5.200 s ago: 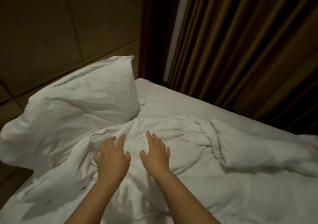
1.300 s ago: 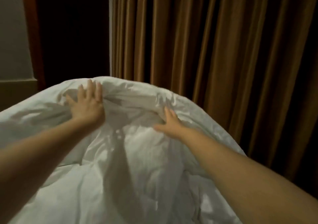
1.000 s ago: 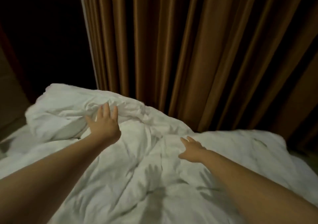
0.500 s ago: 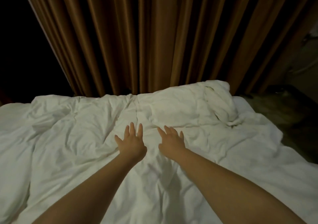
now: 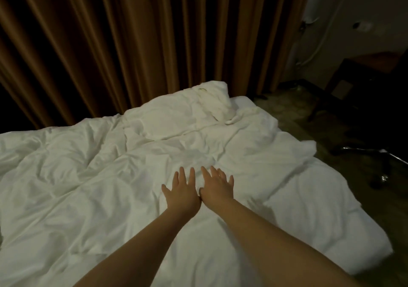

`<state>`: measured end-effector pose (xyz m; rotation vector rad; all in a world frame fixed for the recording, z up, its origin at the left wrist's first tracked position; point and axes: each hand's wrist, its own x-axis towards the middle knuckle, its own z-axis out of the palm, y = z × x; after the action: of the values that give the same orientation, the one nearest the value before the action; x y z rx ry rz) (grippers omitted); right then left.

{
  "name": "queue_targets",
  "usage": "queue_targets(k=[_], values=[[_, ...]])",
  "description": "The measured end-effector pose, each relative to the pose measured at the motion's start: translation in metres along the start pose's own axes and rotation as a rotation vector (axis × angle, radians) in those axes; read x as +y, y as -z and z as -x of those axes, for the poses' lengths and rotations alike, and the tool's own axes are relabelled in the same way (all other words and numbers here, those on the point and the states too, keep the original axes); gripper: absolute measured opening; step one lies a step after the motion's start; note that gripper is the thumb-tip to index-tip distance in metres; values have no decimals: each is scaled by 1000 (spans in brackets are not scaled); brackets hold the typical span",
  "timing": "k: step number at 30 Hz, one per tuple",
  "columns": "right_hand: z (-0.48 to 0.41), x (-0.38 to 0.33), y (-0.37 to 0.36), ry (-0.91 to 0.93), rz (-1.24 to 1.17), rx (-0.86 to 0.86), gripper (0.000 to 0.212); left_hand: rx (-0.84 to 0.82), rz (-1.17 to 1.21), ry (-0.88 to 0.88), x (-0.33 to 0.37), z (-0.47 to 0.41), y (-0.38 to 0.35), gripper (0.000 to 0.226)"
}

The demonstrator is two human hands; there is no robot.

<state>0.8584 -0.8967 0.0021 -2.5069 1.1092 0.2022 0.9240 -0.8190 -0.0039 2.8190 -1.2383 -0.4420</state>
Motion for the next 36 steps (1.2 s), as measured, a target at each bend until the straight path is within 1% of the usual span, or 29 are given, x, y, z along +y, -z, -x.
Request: queue_targets(k=[3,6,13,18,22,26,29,31,32,33,34,36], values=[[36,63,-1,-56,-59,-13,68,-20,-40,-29,53,29,-23,79],[74,141,1,-106,-91,-15,66,-31,-66,-54,123,52,-47,81],[151,342,44,-197,-111,32,65,-48,-20,-159,321,114,-96,83],[176,445,66,-244,-96,47,65,-75,-45,-193,417,118,-110,85],[160,511,79,-271,-89,61,68,-105,-57,-246,488,94,-129,85],[119,581,72,-308,-6,-12,73,-149,-36,-276,550,47,-173,85],[62,634,58,-298,42,-67,71,-218,-19,-218,584,-7,-214,88],[16,664,45,-272,42,-117,70,-263,-59,-131,596,-48,-244,91],[-4,674,40,-259,43,-133,70,-268,-87,-86,597,-68,-254,92],[-23,687,26,-253,40,-189,71,-292,-124,-45,597,-86,-272,92],[-37,695,16,-266,42,-225,71,-282,-172,-25,596,-100,-282,91],[-65,705,-13,-284,60,-295,70,-268,-262,10,589,-122,-303,84]])
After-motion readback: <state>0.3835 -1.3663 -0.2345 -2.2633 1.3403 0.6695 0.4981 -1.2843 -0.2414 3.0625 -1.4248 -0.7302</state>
